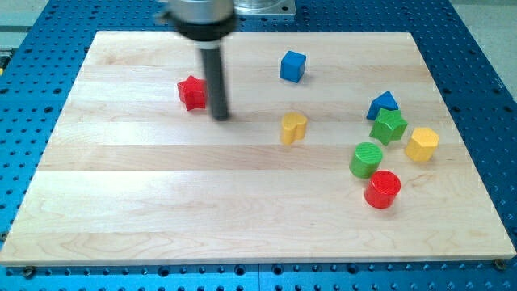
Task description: Place the green circle below the red star
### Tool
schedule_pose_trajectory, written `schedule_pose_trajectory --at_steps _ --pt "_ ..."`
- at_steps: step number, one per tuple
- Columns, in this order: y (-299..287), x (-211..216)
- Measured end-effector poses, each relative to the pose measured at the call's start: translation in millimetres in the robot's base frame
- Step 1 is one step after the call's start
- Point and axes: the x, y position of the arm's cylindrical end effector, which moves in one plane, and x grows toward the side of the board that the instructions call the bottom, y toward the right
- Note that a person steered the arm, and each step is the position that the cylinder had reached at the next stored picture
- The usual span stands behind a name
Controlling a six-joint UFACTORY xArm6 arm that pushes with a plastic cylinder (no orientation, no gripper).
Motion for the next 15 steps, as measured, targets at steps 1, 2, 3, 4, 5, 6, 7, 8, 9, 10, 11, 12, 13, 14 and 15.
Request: schedule_pose_trajectory --at_steps 1,2,3,4,5,6,7,8,9,10,11,12,13,14,15 --pt "1 -46" --pt "-75 -34" --pt "-123 -33" --pt "-138 -37" --pt "-103 1" --pt "-41 32" --pt "25 40" --pt "86 36" --pt "86 67" --pt "136 67" --pt "199 56" --pt "248 86" --pt "206 117" --pt "127 109" --pt "22 75"
